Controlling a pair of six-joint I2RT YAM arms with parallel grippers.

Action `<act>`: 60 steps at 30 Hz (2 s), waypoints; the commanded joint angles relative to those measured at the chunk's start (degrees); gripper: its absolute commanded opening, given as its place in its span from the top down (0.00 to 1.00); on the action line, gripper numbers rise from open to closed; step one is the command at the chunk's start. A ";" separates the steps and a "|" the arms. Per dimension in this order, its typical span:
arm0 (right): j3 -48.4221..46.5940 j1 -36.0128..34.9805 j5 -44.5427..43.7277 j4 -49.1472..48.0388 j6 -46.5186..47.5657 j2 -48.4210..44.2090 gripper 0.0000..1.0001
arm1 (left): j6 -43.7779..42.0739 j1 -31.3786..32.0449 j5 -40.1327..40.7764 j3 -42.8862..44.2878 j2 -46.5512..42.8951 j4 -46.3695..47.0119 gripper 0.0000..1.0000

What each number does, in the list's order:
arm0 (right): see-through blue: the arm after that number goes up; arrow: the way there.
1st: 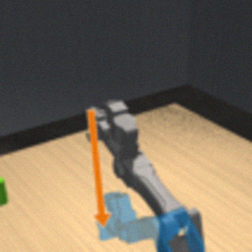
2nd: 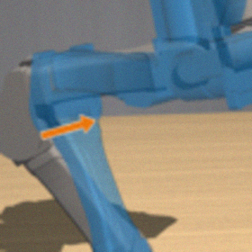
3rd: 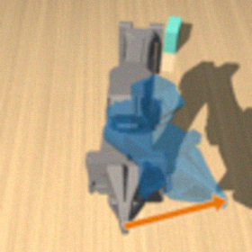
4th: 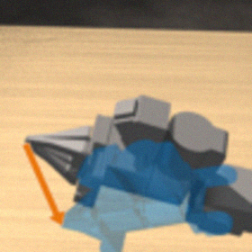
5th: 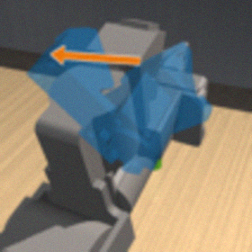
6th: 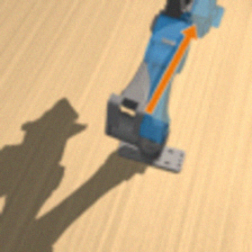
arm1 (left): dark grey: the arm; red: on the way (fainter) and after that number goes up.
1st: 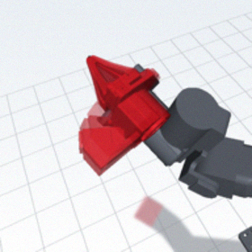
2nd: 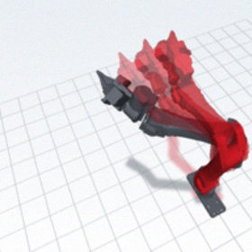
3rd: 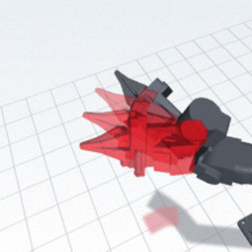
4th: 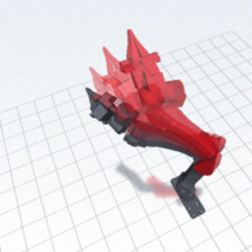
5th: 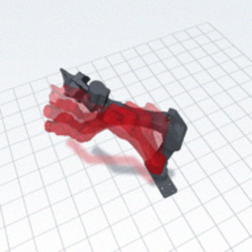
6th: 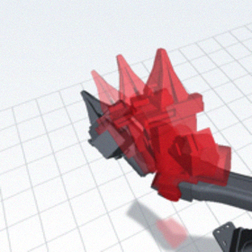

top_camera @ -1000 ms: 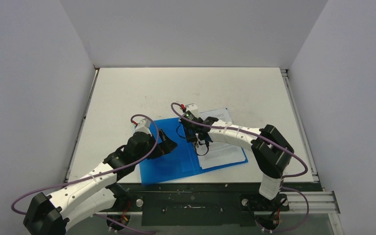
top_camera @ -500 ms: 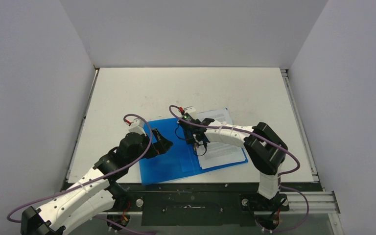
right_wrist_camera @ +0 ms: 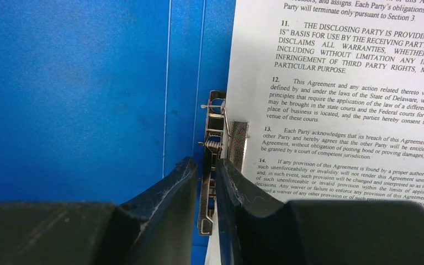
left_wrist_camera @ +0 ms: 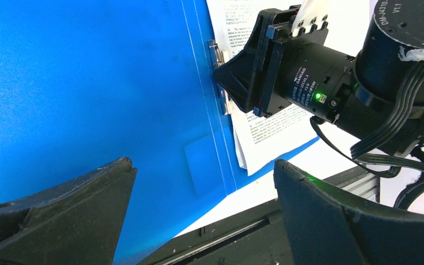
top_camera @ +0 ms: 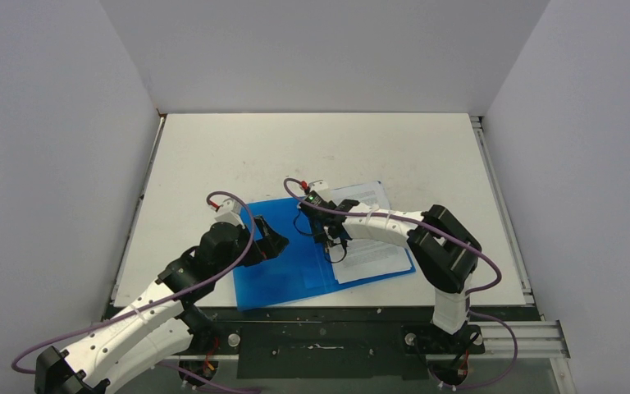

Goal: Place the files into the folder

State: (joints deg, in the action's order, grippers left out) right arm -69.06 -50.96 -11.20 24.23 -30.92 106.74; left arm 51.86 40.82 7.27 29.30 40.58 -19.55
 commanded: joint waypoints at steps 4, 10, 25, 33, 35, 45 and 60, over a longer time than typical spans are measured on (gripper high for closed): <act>1.00 0.34 -2.42 -0.88 -0.92 0.62 0.80 | -0.62 -0.21 0.39 2.52 0.42 1.30 0.03; 0.78 0.15 -2.06 -1.33 -0.99 1.45 0.81 | -0.66 -0.21 0.04 2.85 1.27 1.80 0.03; 0.84 0.07 -2.17 -1.53 -0.76 2.44 0.95 | -0.44 -0.21 0.03 2.23 0.48 0.85 0.03; 2.17 0.29 -2.42 -1.89 -0.08 -2.37 0.95 | -0.49 -0.63 1.24 2.52 -0.24 -1.02 0.03; 2.55 0.50 -2.44 -1.82 0.33 -3.87 0.95 | -0.73 -0.82 1.87 2.85 -0.54 -1.86 0.04; 6.40 1.33 -2.65 -1.40 1.62 -12.84 0.95 | -3.71 -3.82 2.58 7.17 -2.45 -7.04 0.04; 7.79 4.02 -3.65 4.06 2.96 -26.75 0.95 | -7.34 -9.62 1.30 10.53 -5.92 -14.99 0.04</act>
State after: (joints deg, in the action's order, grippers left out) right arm -60.60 -47.18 -12.99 27.59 -28.77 84.68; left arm 46.02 31.70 8.99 37.78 35.46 -32.97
